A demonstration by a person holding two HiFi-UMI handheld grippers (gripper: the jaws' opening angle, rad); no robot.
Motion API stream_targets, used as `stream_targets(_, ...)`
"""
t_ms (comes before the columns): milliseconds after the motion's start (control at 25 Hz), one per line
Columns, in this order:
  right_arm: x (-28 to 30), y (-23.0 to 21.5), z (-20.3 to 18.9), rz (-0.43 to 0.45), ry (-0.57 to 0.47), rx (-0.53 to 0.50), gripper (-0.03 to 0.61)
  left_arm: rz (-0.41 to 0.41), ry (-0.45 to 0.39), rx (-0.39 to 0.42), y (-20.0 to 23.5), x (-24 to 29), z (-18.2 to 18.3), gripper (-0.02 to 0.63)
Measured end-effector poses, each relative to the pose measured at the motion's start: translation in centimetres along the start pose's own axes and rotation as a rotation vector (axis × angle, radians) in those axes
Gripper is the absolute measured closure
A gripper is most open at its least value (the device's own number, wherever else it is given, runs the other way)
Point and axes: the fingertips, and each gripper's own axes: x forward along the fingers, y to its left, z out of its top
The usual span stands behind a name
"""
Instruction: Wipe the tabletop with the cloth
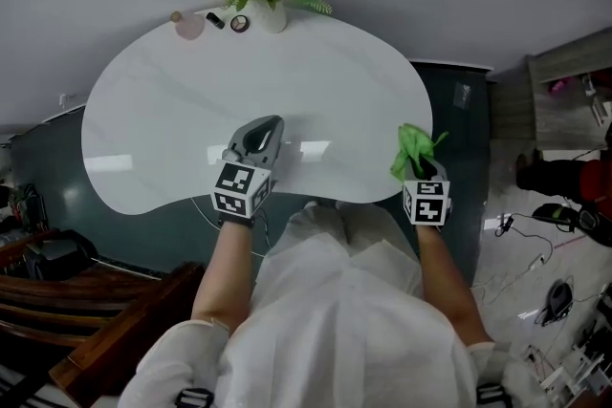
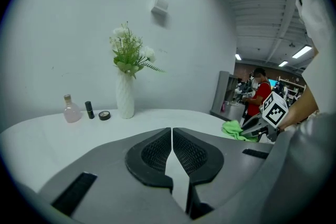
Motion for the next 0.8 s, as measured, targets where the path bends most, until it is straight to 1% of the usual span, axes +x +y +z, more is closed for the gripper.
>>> stream_targets(160,0.6,4.1,0.8,0.037,-0.006,-0.016,0.499,0.022,0.003,-0.022,0.8,-2.7,-1.6,0.589)
stream_targets(360,2.3,12.8,3.9,0.138,-0.039,-0.086,0.499,0.051,0.011,-0.041,1.7,-7.3,-3.8,0.589)
stream_targets(520,3.6,20.3,6.6,0.214,-0.060,-0.181,0.499,0.074,0.026,-0.056,2.1,-10.6,-5.9,0.589)
stream_targets(640,4.4,25.5,8.3,0.261,-0.069,-0.281,0.499,0.088,0.038,-0.062,2.3,-12.6,-7.2,0.589)
stream_targets(800,4.6,31.5,9.1,0.326,-0.075,-0.411,0.499,0.099,0.041,-0.070,2.4,-14.7,-8.5,0.589)
